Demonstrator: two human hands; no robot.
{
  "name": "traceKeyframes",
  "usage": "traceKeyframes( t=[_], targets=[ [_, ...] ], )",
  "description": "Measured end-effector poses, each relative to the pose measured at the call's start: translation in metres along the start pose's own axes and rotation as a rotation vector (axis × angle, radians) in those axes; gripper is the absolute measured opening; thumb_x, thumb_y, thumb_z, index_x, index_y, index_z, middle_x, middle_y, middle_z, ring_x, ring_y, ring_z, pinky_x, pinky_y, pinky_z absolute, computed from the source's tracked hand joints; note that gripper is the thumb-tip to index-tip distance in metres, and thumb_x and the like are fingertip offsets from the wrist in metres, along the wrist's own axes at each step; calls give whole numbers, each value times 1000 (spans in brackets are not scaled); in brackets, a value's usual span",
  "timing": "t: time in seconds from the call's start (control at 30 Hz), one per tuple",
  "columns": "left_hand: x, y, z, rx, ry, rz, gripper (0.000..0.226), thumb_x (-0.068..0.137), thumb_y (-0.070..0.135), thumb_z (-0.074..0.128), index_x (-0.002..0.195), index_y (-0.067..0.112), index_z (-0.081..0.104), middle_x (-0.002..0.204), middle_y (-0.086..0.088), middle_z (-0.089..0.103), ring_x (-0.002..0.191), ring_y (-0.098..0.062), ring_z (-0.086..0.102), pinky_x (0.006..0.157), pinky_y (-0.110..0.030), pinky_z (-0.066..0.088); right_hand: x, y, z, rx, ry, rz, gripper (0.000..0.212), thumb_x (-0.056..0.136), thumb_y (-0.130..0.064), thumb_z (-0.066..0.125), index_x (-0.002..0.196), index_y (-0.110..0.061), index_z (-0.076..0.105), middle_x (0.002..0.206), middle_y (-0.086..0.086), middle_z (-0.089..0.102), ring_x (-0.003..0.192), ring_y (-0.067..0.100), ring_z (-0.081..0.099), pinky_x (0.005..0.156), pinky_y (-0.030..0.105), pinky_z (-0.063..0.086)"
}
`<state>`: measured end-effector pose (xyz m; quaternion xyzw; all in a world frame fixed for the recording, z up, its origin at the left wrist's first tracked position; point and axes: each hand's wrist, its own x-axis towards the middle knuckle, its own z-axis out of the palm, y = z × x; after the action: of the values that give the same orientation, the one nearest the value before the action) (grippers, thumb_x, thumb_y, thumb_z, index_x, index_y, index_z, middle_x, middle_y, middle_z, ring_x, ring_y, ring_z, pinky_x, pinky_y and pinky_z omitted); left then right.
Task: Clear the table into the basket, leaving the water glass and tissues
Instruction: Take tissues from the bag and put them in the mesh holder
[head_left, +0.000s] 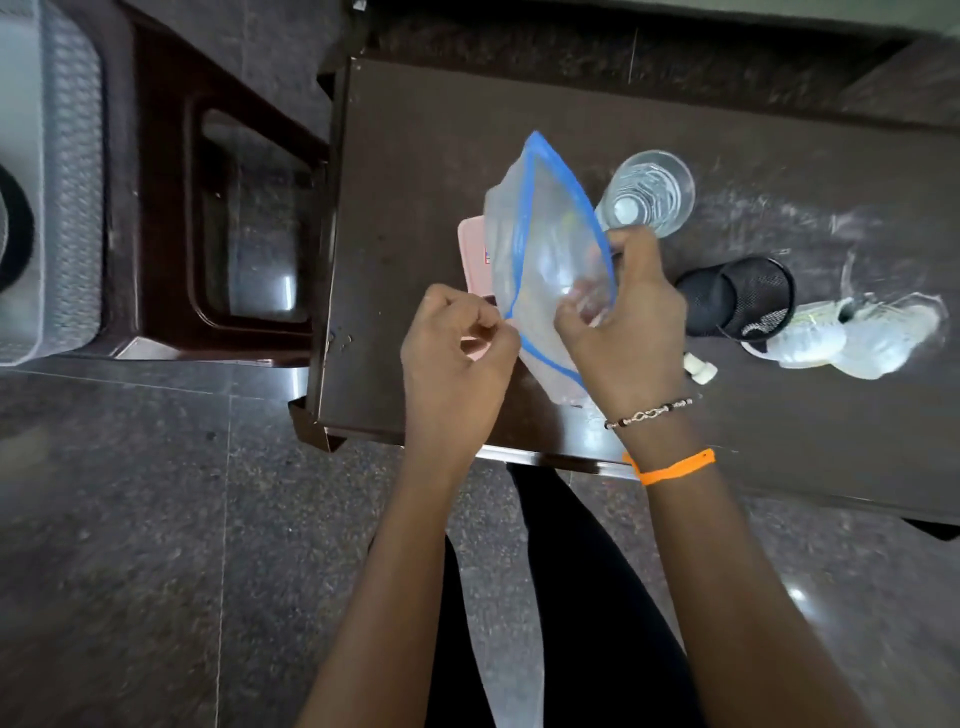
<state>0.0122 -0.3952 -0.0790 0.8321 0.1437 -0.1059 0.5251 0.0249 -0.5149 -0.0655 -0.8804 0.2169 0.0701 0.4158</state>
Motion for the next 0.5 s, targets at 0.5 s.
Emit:
traceKeyframes(
  t=[0.5],
  targets=[
    [-5,6,37,52,-39,203,15,83,1,61,69,3,57,82,12,41,73,8,51,59,-5,42,11,8,-27,188,-153,-28,24,86,6,43,91,1,65,86,11,66,84,26,66,85,41,54]
  ],
)
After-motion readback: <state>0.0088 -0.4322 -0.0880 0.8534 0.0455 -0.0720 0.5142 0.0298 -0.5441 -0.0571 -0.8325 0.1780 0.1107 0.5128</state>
